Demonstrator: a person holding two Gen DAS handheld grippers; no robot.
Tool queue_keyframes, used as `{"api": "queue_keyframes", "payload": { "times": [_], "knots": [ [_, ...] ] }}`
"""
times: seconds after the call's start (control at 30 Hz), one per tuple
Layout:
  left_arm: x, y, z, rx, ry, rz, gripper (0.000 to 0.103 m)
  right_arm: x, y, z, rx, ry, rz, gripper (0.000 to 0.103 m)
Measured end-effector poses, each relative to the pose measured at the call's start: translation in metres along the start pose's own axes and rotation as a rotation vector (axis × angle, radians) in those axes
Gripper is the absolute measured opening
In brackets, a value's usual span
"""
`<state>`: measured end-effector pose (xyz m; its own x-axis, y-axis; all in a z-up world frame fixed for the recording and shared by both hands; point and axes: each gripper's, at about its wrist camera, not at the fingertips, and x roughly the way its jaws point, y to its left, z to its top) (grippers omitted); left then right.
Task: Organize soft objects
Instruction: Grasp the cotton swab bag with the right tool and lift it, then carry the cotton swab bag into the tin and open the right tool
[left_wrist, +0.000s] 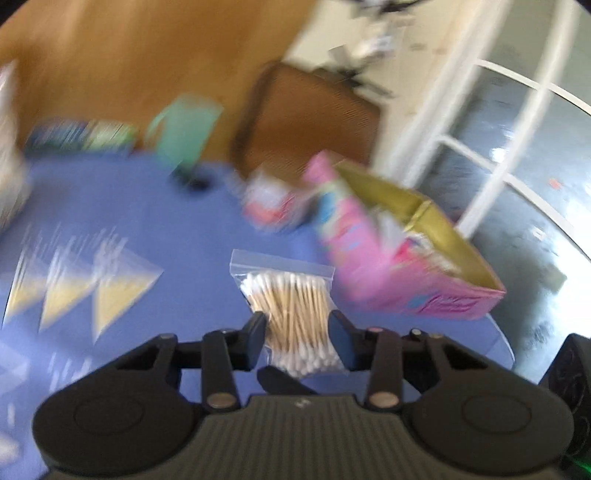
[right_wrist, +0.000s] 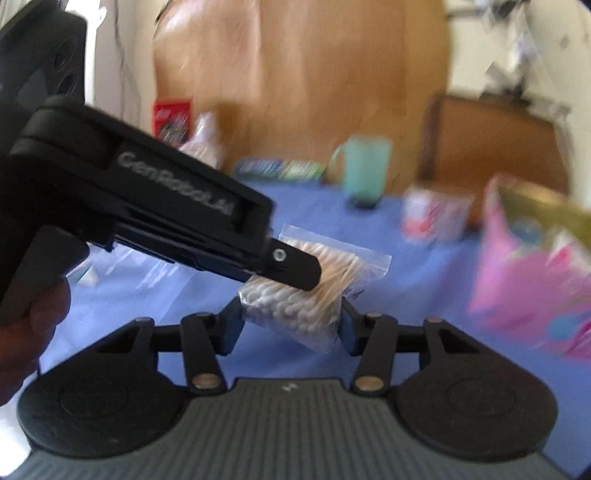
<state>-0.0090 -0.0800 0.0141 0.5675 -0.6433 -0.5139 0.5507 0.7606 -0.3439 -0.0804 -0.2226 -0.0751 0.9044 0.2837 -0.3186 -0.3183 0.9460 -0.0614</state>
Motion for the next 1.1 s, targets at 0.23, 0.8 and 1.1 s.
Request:
{"api": "queue_keyframes", "payload": {
  "times": [0.23,0.8,1.1],
  "knots": [
    [0.056,-0.092,0.056,0.209,-0.054,-0.086,0.075,-0.03,-0.061,0.029,0.014,-0.175,-0.245,0.055],
    [0.053,-0.005,0.023,0.152,-0.051,0.3,0.095,-0.022,-0.104,0.019,0.134,-0.217,-0.44,0.07],
    [0.02,0.118,0.007,0.049,-0.035,0.645,0.095,0.042,-0.058,0.054,0.09,-0.052,-0.065,0.043]
  ]
}}
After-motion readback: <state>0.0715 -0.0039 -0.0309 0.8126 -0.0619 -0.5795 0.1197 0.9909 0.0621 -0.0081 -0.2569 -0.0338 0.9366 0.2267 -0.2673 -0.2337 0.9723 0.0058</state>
